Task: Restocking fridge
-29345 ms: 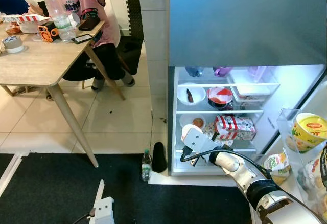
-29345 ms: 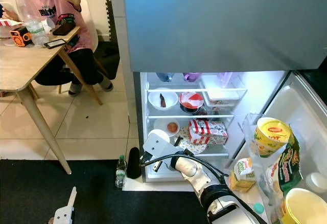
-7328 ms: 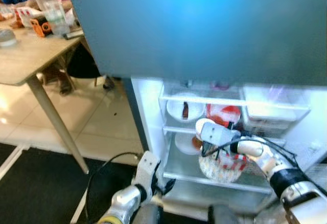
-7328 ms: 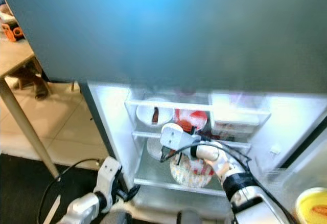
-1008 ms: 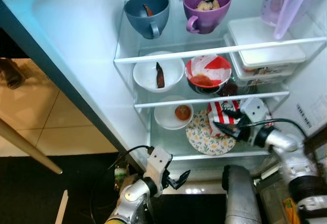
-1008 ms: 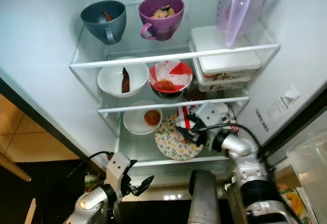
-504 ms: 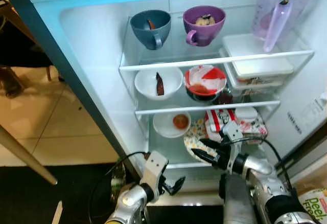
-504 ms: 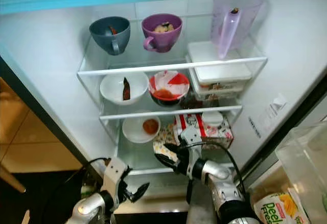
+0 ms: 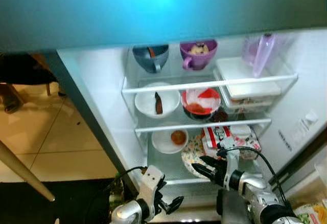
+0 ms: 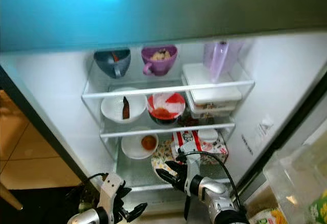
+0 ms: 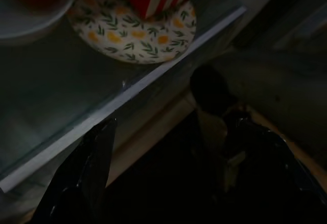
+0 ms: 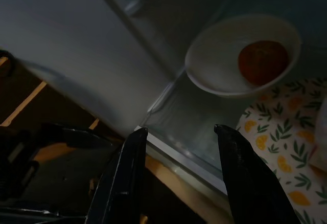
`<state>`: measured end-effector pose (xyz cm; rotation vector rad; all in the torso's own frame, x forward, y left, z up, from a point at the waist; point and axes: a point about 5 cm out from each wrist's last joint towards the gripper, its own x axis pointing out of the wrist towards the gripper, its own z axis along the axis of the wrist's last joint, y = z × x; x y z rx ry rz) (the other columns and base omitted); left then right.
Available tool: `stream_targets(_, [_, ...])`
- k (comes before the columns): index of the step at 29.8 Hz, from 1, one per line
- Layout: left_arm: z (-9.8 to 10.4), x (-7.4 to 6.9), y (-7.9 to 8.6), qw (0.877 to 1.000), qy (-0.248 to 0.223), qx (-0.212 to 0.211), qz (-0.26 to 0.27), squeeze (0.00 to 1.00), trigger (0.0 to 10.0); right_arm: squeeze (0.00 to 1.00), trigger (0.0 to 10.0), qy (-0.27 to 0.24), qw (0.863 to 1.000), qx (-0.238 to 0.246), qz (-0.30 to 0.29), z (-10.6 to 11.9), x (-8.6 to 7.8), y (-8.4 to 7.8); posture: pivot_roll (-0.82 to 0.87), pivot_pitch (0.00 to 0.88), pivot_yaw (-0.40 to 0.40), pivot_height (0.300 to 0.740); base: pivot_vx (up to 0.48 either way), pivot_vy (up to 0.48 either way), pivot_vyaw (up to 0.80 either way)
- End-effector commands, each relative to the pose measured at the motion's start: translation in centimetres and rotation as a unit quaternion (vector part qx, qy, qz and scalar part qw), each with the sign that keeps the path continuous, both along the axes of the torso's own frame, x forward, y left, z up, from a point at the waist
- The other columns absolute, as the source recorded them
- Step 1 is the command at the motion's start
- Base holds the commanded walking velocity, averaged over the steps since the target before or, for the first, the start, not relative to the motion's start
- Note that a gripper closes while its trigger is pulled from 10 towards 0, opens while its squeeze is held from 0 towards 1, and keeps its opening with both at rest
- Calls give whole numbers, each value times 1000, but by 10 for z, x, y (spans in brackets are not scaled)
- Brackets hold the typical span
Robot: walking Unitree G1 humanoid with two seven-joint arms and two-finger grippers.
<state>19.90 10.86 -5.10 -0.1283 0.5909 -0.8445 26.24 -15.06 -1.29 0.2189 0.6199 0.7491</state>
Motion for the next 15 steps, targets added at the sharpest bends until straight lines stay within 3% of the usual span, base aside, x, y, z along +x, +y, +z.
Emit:
stream_targets(1, [-1, -1, 9, 1000, 11, 7, -8, 0, 10000, 0, 10000, 7, 1000, -26, -5, -3, 0, 1, -36, 0, 41, 607, 0, 0, 0])
stream_targets(7, [0, 2, 11, 1000, 9, 14, -13, 0, 10000, 0, 10000, 15, 998, -50, -21, -6, 1, 0, -28, 0, 37, 607, 0, 0, 0])
stream_targets(15, [9, 19, 17, 1000, 4, -6, 15, 0, 10000, 0, 10000, 27, 998, -24, -47, -5, 4, -3, -27, 0, 33, 622, 0, 0, 0])
